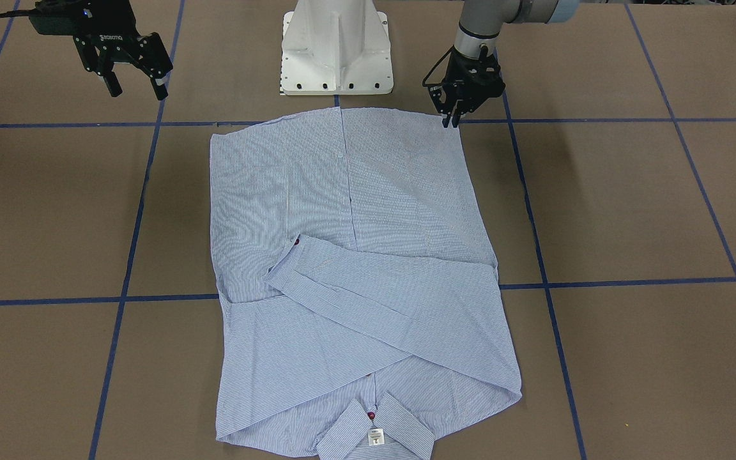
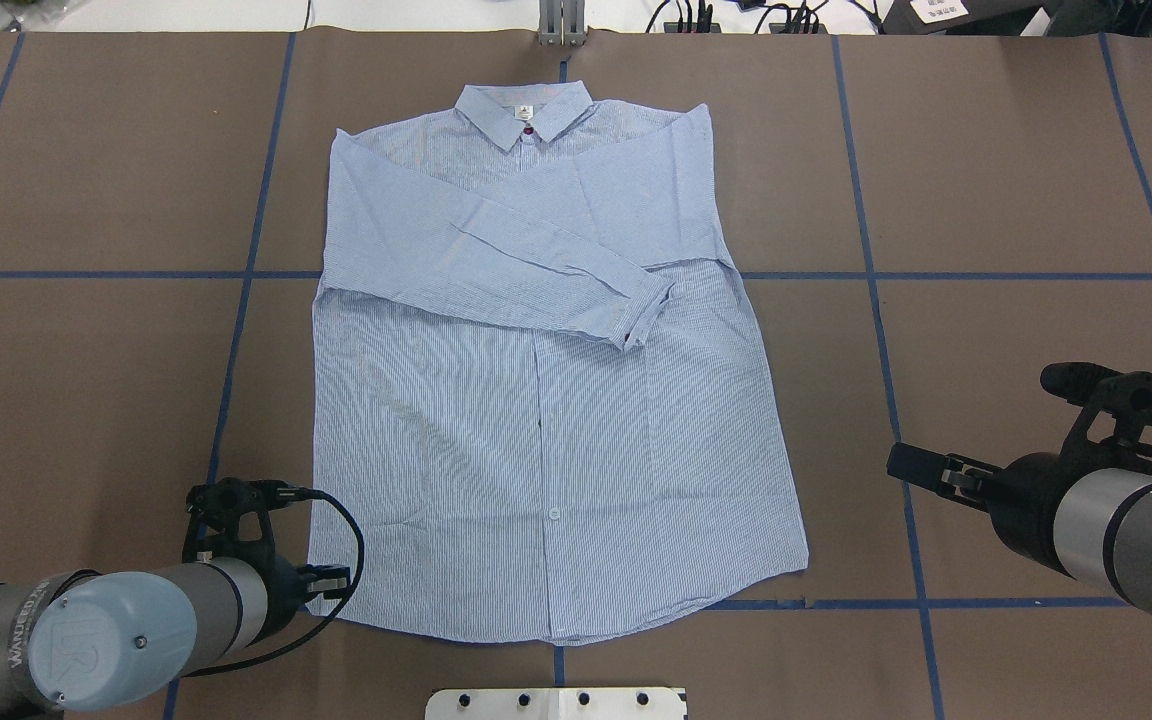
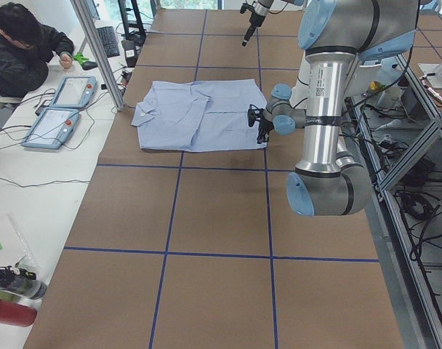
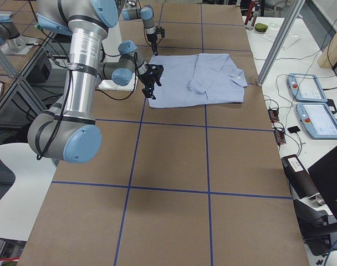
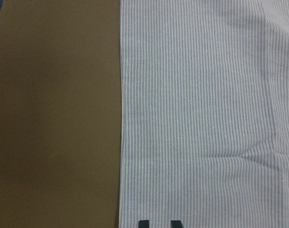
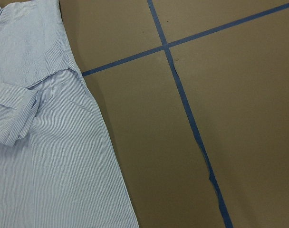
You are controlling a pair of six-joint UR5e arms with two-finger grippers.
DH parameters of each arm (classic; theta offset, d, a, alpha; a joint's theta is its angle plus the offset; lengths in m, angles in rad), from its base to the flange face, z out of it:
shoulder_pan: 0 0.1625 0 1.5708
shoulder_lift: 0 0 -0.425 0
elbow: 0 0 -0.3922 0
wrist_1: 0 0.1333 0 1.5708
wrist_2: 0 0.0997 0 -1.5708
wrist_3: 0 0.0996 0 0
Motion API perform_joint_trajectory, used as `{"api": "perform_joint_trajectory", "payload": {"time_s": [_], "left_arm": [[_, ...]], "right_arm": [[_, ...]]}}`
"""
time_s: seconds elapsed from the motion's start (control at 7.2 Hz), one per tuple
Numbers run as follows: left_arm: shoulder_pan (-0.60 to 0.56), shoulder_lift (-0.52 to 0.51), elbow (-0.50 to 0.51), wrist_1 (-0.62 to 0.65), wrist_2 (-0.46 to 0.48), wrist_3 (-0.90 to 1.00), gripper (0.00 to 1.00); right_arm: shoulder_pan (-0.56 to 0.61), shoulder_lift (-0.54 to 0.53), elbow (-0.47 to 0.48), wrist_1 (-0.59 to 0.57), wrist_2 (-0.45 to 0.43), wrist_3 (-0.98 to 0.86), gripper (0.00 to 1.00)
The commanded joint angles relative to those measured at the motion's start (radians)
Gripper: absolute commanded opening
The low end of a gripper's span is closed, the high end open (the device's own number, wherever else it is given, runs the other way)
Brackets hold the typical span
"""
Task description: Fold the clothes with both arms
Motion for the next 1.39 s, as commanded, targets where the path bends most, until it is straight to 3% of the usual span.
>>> {"api": "perform_joint_trajectory", "payload": {"time_s": [0.0, 1.25], "left_arm": [[0.001, 0.024, -0.004, 0.0, 0.0, 0.009, 0.38], [0.019, 0.008, 0.033, -0.009, -0.002, 0.007, 0.4]], "right_arm": [[0.0, 0.007, -0.011, 0.004, 0.0, 0.0, 1.0], [0.0, 0.019, -0.023, 0.006, 0.0, 0.0, 1.0]]}}
